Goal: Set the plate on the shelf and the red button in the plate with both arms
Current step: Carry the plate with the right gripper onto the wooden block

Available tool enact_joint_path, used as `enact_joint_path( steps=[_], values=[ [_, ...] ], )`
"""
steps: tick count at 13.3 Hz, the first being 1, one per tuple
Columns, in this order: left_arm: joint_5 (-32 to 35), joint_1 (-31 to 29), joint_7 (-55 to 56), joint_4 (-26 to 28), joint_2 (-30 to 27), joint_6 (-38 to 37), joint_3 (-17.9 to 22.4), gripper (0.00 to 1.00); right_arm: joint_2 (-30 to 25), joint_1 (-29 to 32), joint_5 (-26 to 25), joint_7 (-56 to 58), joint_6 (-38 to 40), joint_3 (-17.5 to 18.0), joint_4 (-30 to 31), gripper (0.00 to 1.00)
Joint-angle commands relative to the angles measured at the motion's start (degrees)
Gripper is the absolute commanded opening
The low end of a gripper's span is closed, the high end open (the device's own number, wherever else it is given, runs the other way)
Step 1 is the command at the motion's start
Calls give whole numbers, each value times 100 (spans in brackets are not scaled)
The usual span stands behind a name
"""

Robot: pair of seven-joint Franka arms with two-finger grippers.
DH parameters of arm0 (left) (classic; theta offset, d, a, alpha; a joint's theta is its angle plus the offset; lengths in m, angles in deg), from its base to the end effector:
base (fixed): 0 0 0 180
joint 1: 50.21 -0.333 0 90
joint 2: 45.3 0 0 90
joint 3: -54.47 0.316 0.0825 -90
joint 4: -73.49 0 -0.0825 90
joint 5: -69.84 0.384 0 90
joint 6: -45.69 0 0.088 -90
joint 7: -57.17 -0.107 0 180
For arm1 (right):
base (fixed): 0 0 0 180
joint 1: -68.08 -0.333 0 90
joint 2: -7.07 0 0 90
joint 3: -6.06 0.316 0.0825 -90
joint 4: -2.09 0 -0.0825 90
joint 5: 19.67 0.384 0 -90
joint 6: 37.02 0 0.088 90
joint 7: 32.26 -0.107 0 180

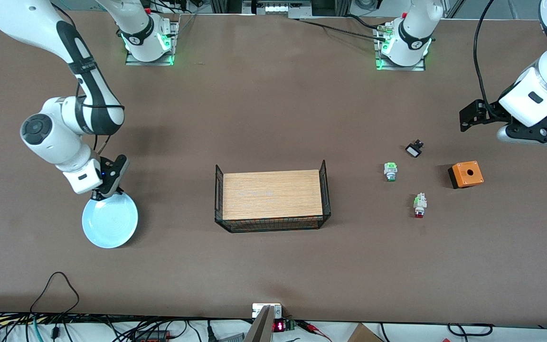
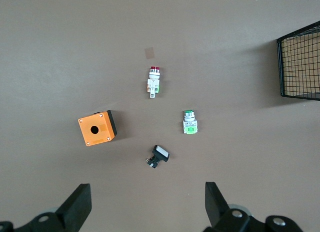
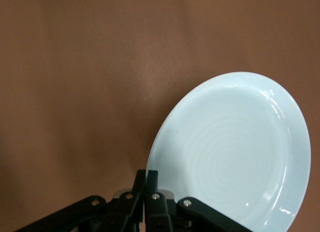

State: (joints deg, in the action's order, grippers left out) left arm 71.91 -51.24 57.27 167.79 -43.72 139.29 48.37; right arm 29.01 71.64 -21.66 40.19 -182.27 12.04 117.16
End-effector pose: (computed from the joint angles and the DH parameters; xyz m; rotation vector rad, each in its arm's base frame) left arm 0.5634 -0.0456 0.5791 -3.1031 0.1393 0.0592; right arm 0.6188 0.0240 0.2786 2.4179 1.8833 0.1984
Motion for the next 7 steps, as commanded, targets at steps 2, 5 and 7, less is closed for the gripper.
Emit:
enact_joint_path(
  steps=[2, 5, 7],
  values=[
    [-110, -11, 8, -114, 36, -97, 4, 100, -58, -13, 41, 41, 962, 87, -668, 0],
    [-110, -11, 8, -114, 44, -97, 4, 100, -67, -39, 76, -11, 1594, 158, -1151, 0],
    [-102, -11, 8, -114, 36, -97, 4, 100, -67, -65, 111, -12, 2042, 158, -1494, 0]
  ],
)
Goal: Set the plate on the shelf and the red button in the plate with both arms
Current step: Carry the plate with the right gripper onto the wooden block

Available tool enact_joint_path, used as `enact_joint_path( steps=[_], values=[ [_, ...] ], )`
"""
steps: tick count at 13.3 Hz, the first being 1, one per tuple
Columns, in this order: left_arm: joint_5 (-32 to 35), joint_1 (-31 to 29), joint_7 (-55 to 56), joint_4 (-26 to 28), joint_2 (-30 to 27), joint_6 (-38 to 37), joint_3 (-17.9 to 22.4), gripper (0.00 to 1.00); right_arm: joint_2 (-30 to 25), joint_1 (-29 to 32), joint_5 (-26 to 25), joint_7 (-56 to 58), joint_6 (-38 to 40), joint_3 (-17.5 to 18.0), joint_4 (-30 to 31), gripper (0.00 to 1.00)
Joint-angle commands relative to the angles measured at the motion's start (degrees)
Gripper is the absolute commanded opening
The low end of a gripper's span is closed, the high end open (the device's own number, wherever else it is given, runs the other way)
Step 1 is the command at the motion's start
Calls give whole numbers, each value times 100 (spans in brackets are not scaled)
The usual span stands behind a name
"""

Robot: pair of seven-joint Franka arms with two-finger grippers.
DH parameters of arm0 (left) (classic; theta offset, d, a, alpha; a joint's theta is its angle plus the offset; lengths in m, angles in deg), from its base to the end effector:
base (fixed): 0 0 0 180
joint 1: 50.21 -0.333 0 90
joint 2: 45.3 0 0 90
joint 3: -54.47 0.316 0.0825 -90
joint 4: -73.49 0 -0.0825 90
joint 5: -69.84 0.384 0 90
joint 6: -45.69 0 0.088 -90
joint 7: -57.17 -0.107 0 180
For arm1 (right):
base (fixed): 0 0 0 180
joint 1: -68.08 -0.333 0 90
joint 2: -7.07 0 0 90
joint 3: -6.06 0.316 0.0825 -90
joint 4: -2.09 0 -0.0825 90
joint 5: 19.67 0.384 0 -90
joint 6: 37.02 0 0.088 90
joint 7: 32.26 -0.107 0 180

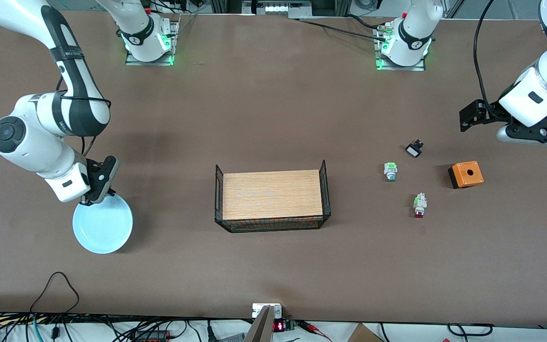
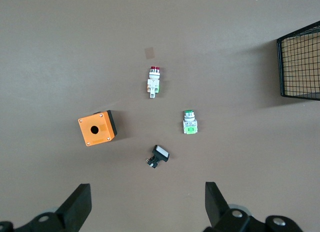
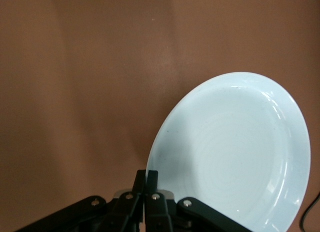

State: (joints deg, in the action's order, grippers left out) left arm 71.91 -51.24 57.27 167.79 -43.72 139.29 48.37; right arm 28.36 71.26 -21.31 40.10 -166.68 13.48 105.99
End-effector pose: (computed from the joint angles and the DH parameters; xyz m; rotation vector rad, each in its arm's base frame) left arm 0.5634 -0.0456 0.5791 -3.1031 0.1393 0.0592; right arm 0.6477 0.0410 0.3456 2.4367 1.9377 0.1257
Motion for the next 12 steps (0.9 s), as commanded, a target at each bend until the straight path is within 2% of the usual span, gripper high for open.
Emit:
enact_joint_path(
  steps=[1, 10, 12],
  values=[
    [-110, -11, 8, -114, 44, -97, 4, 100, -1, -79, 111, -2, 704, 14, -544, 0],
    [-110, -11, 8, -114, 44, -97, 4, 100, -37, -589, 94, -327, 2181, 14, -1793, 0],
    [-110, -11, 8, -114, 44, -97, 4, 100, -71, -782, 85, -520, 2384, 14, -1899, 0]
  ],
)
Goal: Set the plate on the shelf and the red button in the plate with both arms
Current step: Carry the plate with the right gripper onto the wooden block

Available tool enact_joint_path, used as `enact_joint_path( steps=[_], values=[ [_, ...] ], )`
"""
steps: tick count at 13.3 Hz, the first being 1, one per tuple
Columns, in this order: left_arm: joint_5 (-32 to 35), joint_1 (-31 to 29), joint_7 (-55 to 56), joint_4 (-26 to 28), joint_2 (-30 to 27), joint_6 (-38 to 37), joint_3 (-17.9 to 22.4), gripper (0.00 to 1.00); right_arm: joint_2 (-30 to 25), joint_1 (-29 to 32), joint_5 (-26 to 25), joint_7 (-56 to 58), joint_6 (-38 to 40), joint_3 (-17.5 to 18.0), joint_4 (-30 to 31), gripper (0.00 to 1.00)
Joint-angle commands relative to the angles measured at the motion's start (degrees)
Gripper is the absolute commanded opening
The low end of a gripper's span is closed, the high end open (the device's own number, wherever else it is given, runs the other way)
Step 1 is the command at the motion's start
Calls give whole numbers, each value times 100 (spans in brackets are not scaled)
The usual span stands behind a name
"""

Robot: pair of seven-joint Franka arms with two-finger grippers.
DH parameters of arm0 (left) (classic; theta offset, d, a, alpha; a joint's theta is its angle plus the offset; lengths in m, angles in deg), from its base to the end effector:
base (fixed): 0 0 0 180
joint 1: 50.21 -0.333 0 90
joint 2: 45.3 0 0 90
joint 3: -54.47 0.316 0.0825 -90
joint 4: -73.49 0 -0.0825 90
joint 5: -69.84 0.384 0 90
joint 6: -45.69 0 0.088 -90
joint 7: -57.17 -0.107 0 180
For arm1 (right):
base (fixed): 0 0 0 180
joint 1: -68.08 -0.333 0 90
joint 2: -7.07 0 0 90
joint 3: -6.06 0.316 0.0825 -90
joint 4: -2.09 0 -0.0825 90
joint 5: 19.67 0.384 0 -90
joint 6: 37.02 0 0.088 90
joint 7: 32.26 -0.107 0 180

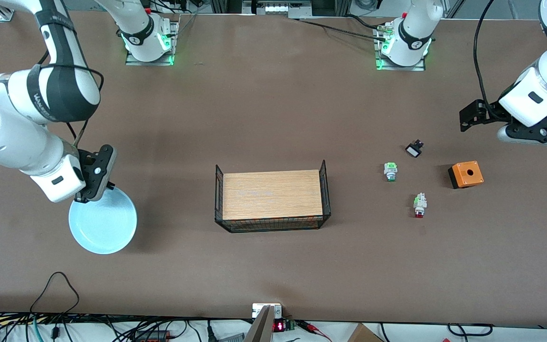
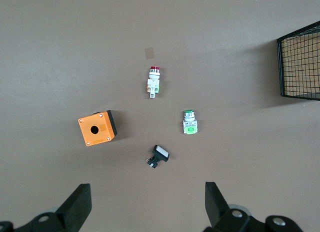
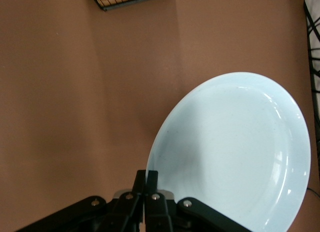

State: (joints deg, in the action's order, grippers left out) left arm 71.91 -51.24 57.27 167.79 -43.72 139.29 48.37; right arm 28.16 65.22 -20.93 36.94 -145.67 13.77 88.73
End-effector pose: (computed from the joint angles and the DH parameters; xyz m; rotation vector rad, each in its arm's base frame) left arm 0.5634 -0.0456 0.5791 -3.1031 0.1393 0.0592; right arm 0.6619 0.1097 0.4560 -2.4019 -2.0021 -0.0473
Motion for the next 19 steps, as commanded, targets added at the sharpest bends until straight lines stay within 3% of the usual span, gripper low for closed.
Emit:
enact_joint_path(
  steps=[1, 10, 19],
  values=[
    [-110, -11, 8, -114, 44, -97, 4, 100, -156, -258, 47, -318, 335, -15, -182, 0],
    [-110, -11, 8, -114, 44, -97, 4, 100, -754, -1769, -234, -2110, 687, -15, -174, 0],
    [-110, -11, 8, -114, 44, -97, 4, 100, -825, -3079, -278, -3465, 503, -15, -182, 0]
  ],
)
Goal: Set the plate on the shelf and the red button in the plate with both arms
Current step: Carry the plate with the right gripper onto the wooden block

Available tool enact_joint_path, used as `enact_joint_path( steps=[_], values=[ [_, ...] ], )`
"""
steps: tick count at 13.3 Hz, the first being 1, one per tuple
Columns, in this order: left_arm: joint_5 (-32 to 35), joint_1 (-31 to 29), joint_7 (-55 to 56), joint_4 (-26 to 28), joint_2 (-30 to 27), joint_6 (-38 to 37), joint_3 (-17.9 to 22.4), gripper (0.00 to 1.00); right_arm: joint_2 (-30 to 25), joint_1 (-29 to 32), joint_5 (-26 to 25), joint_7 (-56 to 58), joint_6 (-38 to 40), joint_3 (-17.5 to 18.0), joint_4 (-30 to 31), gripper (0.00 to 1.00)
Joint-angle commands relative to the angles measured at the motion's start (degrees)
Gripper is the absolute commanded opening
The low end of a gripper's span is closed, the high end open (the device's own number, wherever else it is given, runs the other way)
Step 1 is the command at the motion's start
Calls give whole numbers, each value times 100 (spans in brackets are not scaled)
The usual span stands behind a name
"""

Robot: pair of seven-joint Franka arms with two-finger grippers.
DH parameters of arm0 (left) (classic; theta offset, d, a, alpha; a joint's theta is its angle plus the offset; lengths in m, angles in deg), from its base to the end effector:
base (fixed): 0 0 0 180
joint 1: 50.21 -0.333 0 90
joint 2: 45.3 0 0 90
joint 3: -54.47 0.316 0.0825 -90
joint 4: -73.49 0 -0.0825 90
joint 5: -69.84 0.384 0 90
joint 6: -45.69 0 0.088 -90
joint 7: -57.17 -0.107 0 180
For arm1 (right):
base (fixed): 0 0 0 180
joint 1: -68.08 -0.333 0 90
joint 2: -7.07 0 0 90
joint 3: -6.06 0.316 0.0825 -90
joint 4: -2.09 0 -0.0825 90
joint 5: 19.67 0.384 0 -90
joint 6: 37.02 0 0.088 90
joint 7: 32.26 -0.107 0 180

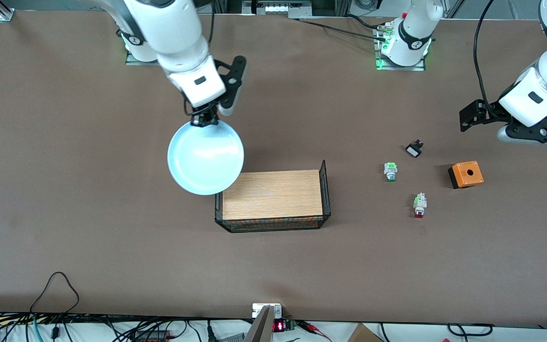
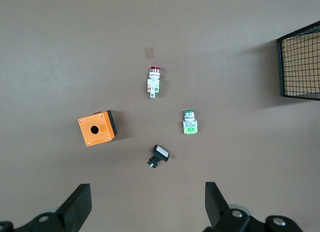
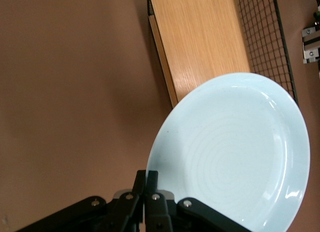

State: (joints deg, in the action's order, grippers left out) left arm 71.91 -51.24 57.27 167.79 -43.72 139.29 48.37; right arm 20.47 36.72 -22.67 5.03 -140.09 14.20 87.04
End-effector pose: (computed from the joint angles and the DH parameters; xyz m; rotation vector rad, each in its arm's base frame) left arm 0.5634 -0.0456 0.5791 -3.1031 0.1393 0.0592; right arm 0.5038 0.3972 0.5491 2.4422 1.9442 0.1329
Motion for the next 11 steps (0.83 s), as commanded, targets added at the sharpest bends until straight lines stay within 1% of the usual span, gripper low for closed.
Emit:
enact_joint_path(
  steps=[1, 3, 4, 5, 7, 11],
  values=[
    [-110, -11, 8, -114, 44, -97, 4, 100, -30, -360, -261, -458, -168, -58, -5, 0],
    [-110, -11, 8, -114, 36, -106, 4, 100, 40, -623, -446, -897, -458, -58, 4, 0],
    [-110, -11, 8, -114, 44, -106, 4, 100, 188, -842, -638, -1169, -538, -58, 4, 0],
    [-110, -11, 8, -114, 44, -106, 4, 100, 277, -949, -875, -1424, -626, -58, 4, 0],
    [-110, -11, 16, -114, 44, -106, 4, 100, 549, -1134, -1184, -1838, -898, -66, 13, 0],
    [-110, -11, 8, -114, 44, -106, 4, 100, 1164, -1135, -1492, -1918, -1478, -84, 13, 0]
  ],
)
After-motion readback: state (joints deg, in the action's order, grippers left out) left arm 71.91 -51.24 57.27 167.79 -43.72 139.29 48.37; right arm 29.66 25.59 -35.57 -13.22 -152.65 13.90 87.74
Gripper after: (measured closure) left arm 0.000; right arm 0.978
